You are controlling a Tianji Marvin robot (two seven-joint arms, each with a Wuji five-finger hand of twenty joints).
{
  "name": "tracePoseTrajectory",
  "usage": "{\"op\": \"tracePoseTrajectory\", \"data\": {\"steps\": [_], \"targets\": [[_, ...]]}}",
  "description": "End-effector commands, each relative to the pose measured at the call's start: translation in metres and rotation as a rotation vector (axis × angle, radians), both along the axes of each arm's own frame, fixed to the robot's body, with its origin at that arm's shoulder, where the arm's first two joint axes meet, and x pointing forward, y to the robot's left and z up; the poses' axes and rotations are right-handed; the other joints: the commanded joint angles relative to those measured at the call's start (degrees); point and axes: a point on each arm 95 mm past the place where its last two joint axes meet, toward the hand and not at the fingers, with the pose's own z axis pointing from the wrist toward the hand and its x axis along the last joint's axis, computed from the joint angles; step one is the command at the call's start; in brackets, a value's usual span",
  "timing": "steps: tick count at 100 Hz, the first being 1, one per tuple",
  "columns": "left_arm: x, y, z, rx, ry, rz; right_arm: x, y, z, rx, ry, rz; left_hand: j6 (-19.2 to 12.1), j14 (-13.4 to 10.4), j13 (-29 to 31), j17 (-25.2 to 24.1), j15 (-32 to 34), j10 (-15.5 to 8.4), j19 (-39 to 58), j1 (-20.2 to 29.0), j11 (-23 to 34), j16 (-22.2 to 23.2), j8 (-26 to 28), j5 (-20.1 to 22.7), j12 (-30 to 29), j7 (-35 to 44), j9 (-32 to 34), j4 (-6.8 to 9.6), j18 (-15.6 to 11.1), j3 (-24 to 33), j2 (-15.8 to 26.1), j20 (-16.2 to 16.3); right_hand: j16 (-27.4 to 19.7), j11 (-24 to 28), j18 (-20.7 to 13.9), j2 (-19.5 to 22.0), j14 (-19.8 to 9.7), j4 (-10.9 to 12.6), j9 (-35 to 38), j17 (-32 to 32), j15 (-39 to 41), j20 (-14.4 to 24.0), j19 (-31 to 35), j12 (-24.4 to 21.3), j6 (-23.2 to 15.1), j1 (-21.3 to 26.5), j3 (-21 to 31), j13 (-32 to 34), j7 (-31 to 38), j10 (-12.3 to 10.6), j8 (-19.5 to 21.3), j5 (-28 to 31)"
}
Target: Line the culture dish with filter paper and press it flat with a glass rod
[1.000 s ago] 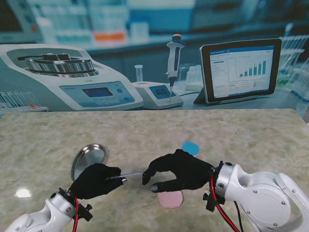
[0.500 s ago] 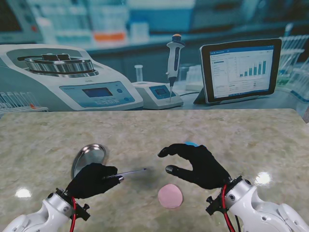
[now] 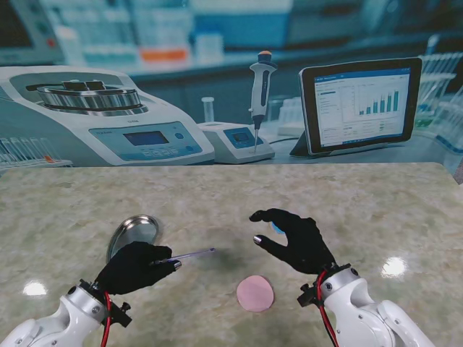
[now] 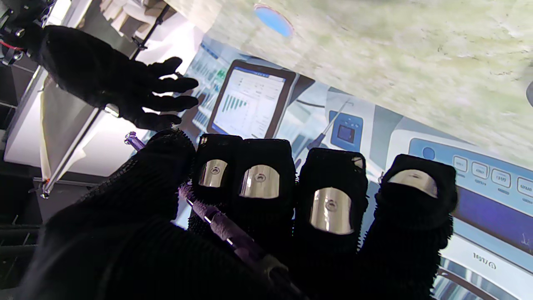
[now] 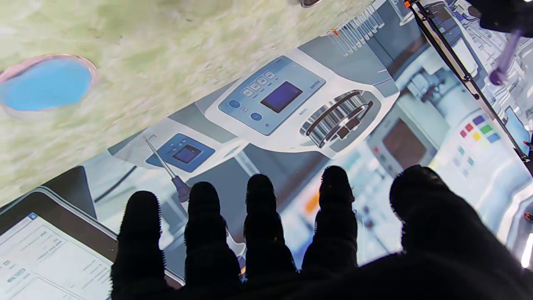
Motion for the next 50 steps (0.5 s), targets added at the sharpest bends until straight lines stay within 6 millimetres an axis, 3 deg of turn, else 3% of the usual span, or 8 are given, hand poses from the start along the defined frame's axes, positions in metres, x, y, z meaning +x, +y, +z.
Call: {"op": "tracePoseTrajectory", "data": {"steps": [1,27,50], "targets": [[0.002,0.004,-0.002,0.008,0.005,0.014,0.002,0.001,-0.010,-0.012,0.010,-0.016,1.6,0.4,2.4,1.0,3.7,-1.1,4.3,-1.2,3.5,-0.3,3.8,1.7,0.4,2.0,2.6,1.28,3.2,2.0,0.2,0.7,-0.9,0.5,-1.7,1.3,-2.0,1.6,-2.8,-1.7,-2.0,-0.9,-1.1,-0.8,-0.2,1.2,-0.6,-2.7,-0.5,-2.4,-0.3,-2.9],[0.011,0.017,-0.003,0.043,0.004,0.057,0.018,0.008,-0.030,-0.028,-0.014,-0.012,1.4,0.4,2.4,1.1,3.8,-1.1,4.4,-1.4,3.5,-0.4,3.6,1.6,0.4,2.0,2.6,1.22,3.2,2.1,0.2,0.5,-2.3,1.7,-4.0,1.2,-4.8,1.9,-6.0,-3.7,-2.7,-4.6,-6.1,-2.0,-0.2,1.0,-1.0,-5.4,0.2,-2.9,0.1,-4.2],[0.023,0.036,-0.005,0.087,0.003,0.113,0.018,0.012,-0.032,-0.007,0.016,0.000,1.3,0.2,2.4,1.2,3.8,-1.2,4.5,-1.5,3.5,-0.5,3.5,1.7,0.3,2.0,2.5,1.18,3.2,2.2,0.1,0.3,-2.5,2.1,-3.9,1.4,-4.8,1.7,-5.9,-3.3,-2.5,-5.7,-6.7,-2.2,-0.2,0.6,-1.1,-4.9,0.4,-2.9,0.1,-4.1]]}}
